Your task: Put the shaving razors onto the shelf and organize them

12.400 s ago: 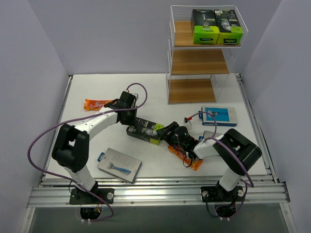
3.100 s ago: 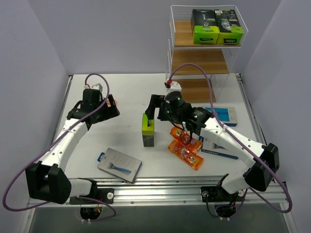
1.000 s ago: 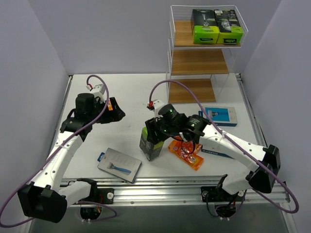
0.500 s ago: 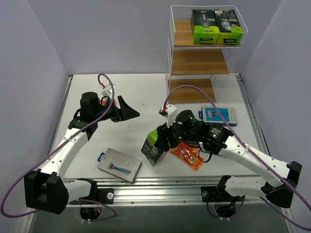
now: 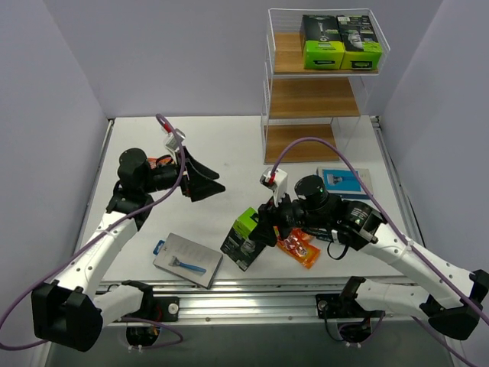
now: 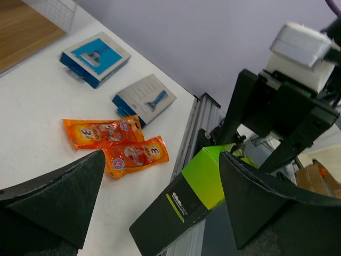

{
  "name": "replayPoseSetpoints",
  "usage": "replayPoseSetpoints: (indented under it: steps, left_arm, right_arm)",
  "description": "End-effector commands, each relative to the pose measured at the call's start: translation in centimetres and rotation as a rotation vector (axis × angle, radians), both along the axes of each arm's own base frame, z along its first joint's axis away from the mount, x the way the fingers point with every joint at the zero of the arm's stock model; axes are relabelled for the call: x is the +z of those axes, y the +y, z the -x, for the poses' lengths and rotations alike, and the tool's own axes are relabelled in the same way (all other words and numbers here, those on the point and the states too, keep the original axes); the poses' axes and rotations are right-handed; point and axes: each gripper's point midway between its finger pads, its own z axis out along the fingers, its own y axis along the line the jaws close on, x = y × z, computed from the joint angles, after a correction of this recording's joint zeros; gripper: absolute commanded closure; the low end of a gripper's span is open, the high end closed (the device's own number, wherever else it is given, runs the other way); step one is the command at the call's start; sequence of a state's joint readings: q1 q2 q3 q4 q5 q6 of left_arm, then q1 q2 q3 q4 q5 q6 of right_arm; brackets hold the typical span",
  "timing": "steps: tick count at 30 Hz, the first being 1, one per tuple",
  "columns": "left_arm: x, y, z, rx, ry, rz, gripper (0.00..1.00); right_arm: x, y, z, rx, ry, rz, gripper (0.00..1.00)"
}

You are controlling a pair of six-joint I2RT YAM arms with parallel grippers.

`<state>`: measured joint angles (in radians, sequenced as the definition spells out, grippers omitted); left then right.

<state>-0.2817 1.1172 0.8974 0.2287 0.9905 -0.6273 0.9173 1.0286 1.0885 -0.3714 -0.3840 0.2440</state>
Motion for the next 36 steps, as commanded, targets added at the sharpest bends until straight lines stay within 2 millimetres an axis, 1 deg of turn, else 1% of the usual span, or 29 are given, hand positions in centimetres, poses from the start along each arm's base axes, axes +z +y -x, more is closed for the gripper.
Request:
replayPoseSetpoints:
  steps: [1, 2, 3, 6, 10, 12, 14, 16, 18, 19, 21, 22, 23, 24, 25, 27, 30, 34, 35, 36]
  left_arm:
    - [0.7, -1.2, 2.1, -0.144, -0.164, 0.007, 0.03]
    - [0.8, -1.5, 2.6, -0.173, -0.207, 0.000, 0.03]
    - [1.0, -1.6, 2.9, -0.192, -0.215, -0.008, 0.03]
    - [1.1, -1.9, 3.6, -0.231, -0.260, -0.024, 0.03]
    - [1.1, -2.0, 4.0, -0.238, -0.302, -0.021, 0.03]
    - [1.5, -1.9, 4.1, -0.228, -0.327, -0.019, 0.03]
    - [1.9, -1.8, 4.2, -0.222, -0.354, -0.018, 0.02]
    - [2.4, -1.8, 4.2, -0.218, -0.381, -0.014, 0.03]
    - [2.6, -1.9, 3.9, -0.215, -0.382, -0.017, 0.04]
    - [3.2, -1.9, 3.6, -0.207, -0.404, -0.022, 0.03]
    - [3.4, -2.0, 2.8, -0.180, -0.400, -0.032, 0.04]
    - [4.2, -2.0, 2.4, -0.163, -0.423, -0.032, 0.03]
    - [4.3, -1.9, 2.0, -0.142, -0.419, -0.039, 0.03]
    - [4.7, -1.8, 1.0, -0.087, -0.422, -0.049, 0.04]
    - [4.9, -1.7, 0.5, -0.068, -0.439, -0.059, 0.03]
    - [5.7, -1.6, 0.0, -0.042, -0.452, -0.068, 0.04]
    - [5.7, -1.8, -0.4, -0.049, -0.455, -0.070, 0.04]
    - [5.5, -1.7, -1.3, 0.001, -0.444, -0.073, 0.03]
    - [5.4, -1.6, -1.5, 0.018, -0.445, -0.076, 0.03]
    - [4.8, -1.4, -1.6, 0.026, -0.436, -0.084, 0.03]
  right_arm:
    - [6.1, 0.5, 1.0, 0.092, -0.101, -0.181, 1.00]
    - [6.3, 0.3, 0.9, 0.094, -0.100, -0.189, 1.00]
    - [6.6, 0.3, 1.3, 0.120, -0.095, -0.206, 1.00]
    - [7.1, 0.0, 1.4, 0.155, -0.081, -0.227, 1.00]
    - [7.0, -0.3, 1.1, 0.173, -0.076, -0.225, 1.00]
    - [6.7, -0.5, 0.9, 0.172, -0.072, -0.210, 1.00]
    - [6.9, -0.7, 0.8, 0.174, -0.077, -0.206, 1.00]
    - [7.4, -0.7, 0.8, 0.183, -0.087, -0.220, 1.00]
    - [8.1, -0.8, 0.8, 0.181, -0.099, -0.238, 1.00]
    - [8.3, -0.8, 0.8, 0.180, -0.101, -0.244, 1.00]
    - [8.6, -0.7, 0.7, 0.176, -0.097, -0.252, 1.00]
    - [8.6, -0.8, 0.5, 0.165, -0.096, -0.248, 1.00]
    - [8.7, -0.9, 0.0, 0.138, -0.100, -0.242, 1.00]
    - [8.8, -1.0, -0.3, 0.122, -0.103, -0.239, 1.00]
    - [8.9, -1.1, -0.5, 0.104, -0.107, -0.236, 1.00]
    - [9.5, -1.4, -1.3, 0.064, -0.130, -0.238, 1.00]
    - [10.9, -1.6, -2.0, 0.018, -0.162, -0.273, 1.00]
    - [12.9, -2.7, -4.5, -0.142, -0.224, -0.294, 1.00]
    - [13.5, -2.9, -4.8, -0.162, -0.234, -0.305, 1.00]
    - [14.5, -2.9, -4.7, -0.158, -0.244, -0.328, 1.00]
